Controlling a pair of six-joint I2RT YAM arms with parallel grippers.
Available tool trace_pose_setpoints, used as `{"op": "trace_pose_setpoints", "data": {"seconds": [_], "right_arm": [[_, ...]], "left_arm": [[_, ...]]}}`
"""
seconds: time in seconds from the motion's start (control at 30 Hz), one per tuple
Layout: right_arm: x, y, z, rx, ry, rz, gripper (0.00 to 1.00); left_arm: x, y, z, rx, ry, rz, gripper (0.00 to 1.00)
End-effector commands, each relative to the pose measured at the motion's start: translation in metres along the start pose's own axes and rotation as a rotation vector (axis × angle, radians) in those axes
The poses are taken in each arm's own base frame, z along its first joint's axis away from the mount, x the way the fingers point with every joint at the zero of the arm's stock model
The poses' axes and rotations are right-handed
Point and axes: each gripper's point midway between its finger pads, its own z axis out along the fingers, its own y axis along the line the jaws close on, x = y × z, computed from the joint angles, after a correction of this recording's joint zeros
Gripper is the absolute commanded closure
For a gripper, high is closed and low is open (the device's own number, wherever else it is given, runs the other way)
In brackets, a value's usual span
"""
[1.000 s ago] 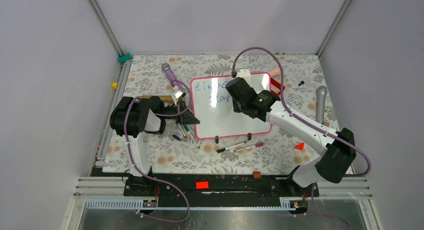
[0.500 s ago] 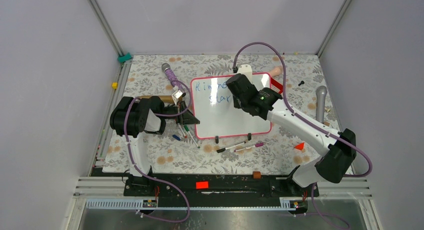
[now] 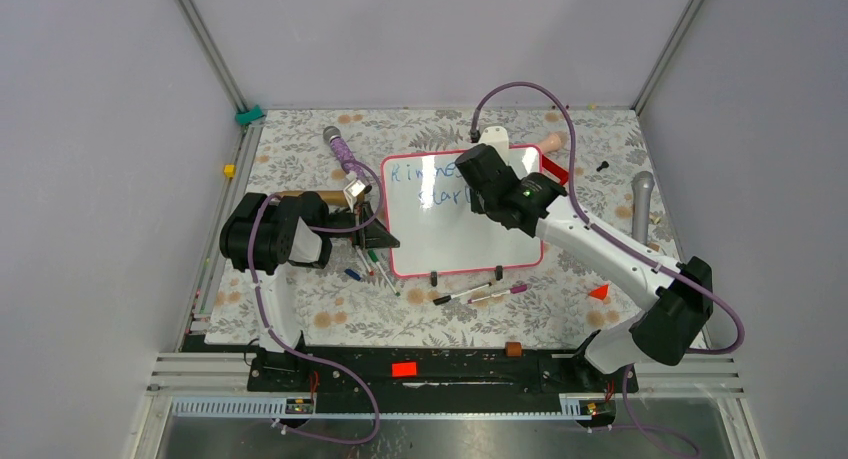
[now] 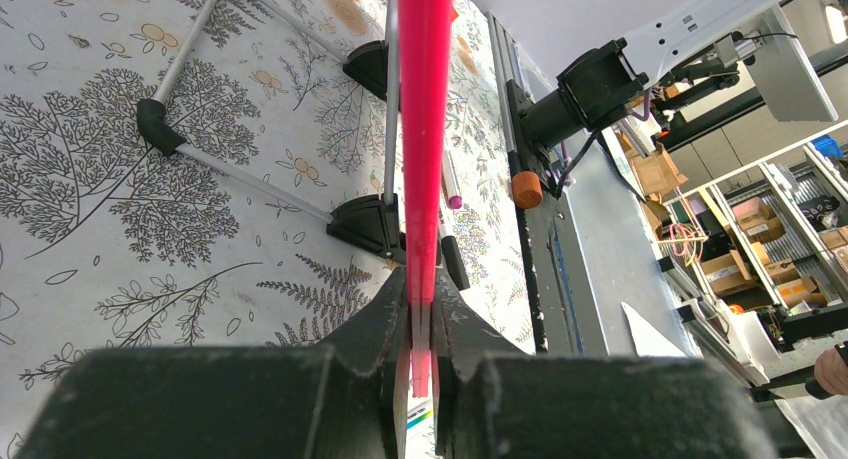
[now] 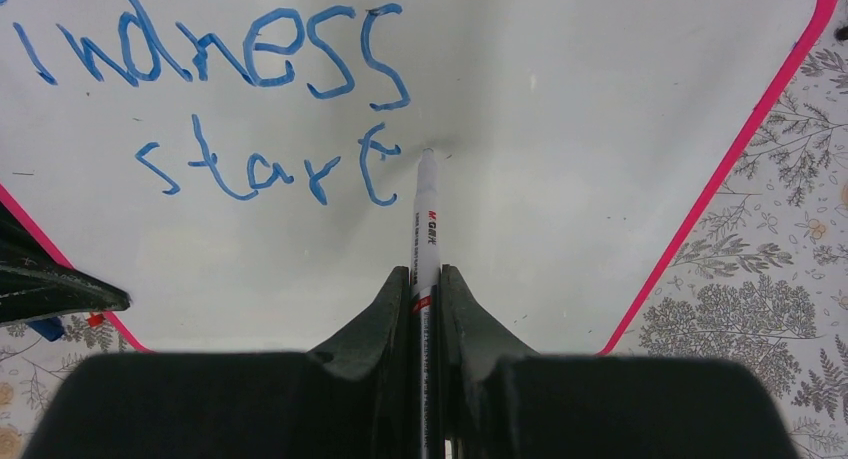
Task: Write a sentence on the whiteboard
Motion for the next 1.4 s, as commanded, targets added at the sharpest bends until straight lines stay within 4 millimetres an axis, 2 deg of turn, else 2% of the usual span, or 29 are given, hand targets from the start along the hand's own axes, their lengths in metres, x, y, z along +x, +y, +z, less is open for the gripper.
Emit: {"op": "trace_pose_setpoints", "data": {"seconds": [0.0,0.67,0.9,1.2,1.37], "right_arm": [[-0.013,-0.01,-0.005,0.029,-0.038,0.037,1.0],[-0.004,0.005,0.002,-0.032,0.015,0.042,1.0],[0.007,0.001,0.0,-0.036,0.034,0.04,1.0],[0.022,-0.02,-0.002,0.045,0.043,0.043,1.0],[0.028,-0.018,-0.001,0.033,0.062,0.043,1.0]], "left_arm": [[-0.004,-0.003,0.001,0.014,0.002,0.083,1.0],[-0.003,-0.004,0.002,0.017,0.005,0.082,1.0],[-0.004,-0.004,0.002,0.018,0.006,0.084,1.0],[-0.003,-0.004,0.002,0.018,0.007,0.079,1.0],[-0.003,-0.004,0.002,0.016,0.005,0.079,1.0]]}}
